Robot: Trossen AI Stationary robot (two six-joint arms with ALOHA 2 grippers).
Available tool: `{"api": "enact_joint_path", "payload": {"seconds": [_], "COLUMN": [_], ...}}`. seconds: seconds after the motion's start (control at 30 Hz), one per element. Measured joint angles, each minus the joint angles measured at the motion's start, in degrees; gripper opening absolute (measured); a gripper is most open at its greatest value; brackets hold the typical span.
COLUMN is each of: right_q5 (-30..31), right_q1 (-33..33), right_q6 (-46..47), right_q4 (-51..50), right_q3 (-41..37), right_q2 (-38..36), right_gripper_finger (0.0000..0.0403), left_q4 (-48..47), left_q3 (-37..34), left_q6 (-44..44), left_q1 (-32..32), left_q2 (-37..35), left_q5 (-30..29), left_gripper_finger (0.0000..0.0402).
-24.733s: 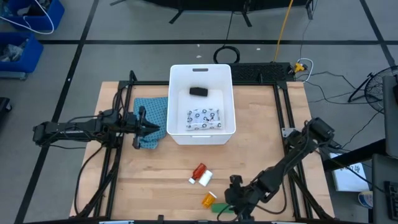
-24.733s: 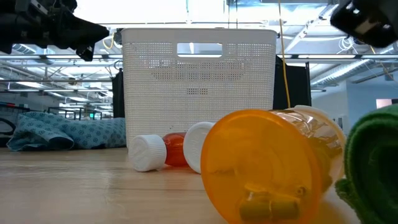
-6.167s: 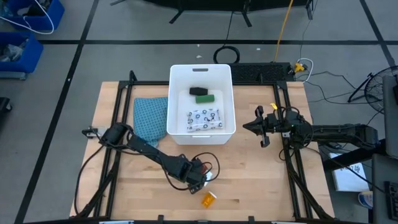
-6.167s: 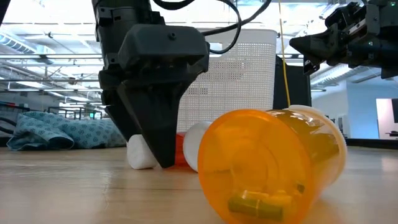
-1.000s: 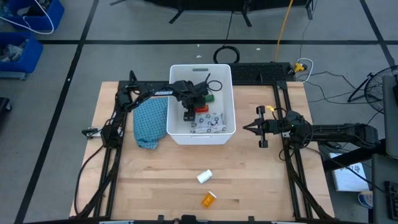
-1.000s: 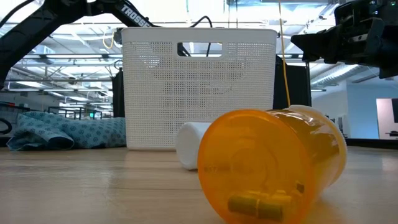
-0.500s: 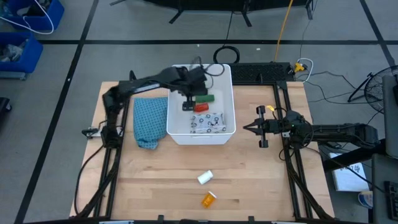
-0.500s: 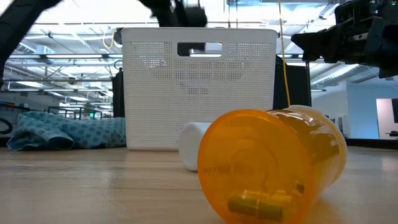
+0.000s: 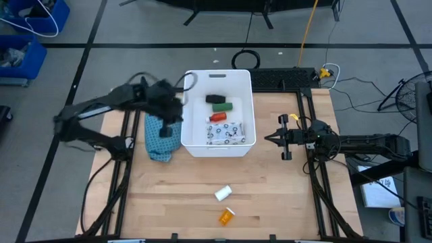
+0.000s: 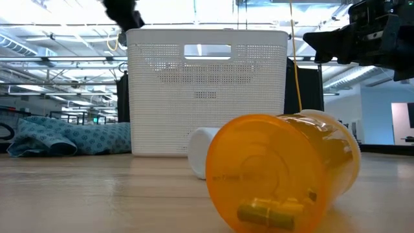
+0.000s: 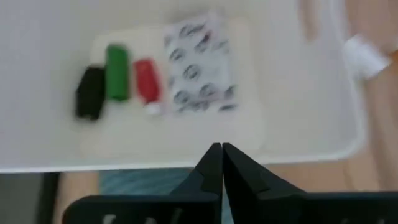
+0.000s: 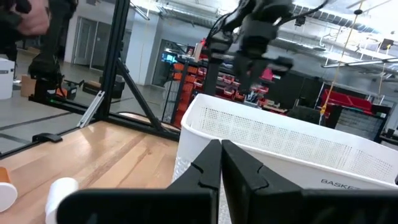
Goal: Pick & place medical supplies in basket/bin
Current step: Put the white pill bottle into the white container
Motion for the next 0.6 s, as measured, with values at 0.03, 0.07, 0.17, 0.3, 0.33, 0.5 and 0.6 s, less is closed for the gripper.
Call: {"api": "enact_joint_path", "payload": {"seconds": [0.03,0.07,0.17,0.3,0.33,0.5,0.6], "right_q5": [-0.01,-0.02,-0.02,-0.01,-0.02,-0.02,-0.03], "right_q1": [0.00,0.00,0.00,0.00,0.00,0.00,0.00], "right_q6": [0.00,0.00,0.00,0.87,1.38,2.02,2.07], "right_q4": [0.00,0.00,0.03,0.86,1.32,1.68,1.53], "right_q3": [0.00,0.00,0.01,0.01,0.00,0.00,0.01], "right_q2": [0.00,0.00,0.00,0.00,-0.02,-0.02,-0.02], "right_gripper_finger": [0.0004,0.0004,0.0004,0.0004,0.0004,0.0004,0.0004], "left_q4": [4.24,9.63,26.48,44.48,47.21,57.05,63.24], "left_q3": [-4.50,-9.77,-24.95,-40.62,-43.41,-54.44,-60.84], "left_q6": [-0.02,-0.08,-1.28,-5.54,-6.72,-9.64,-10.02], "left_q1": [-0.21,-0.48,-1.48,-3.06,-3.52,-7.95,-10.06], "left_q2": [-3.49,-7.15,-17.15,-28.46,-31.10,-42.92,-47.93], "left_q5": [1.69,3.42,9.20,9.69,9.39,6.78,4.27], "left_gripper_finger": [0.0014,0.0013,0.0004,0.0003,0.0003,0.0002,0.0002]}}
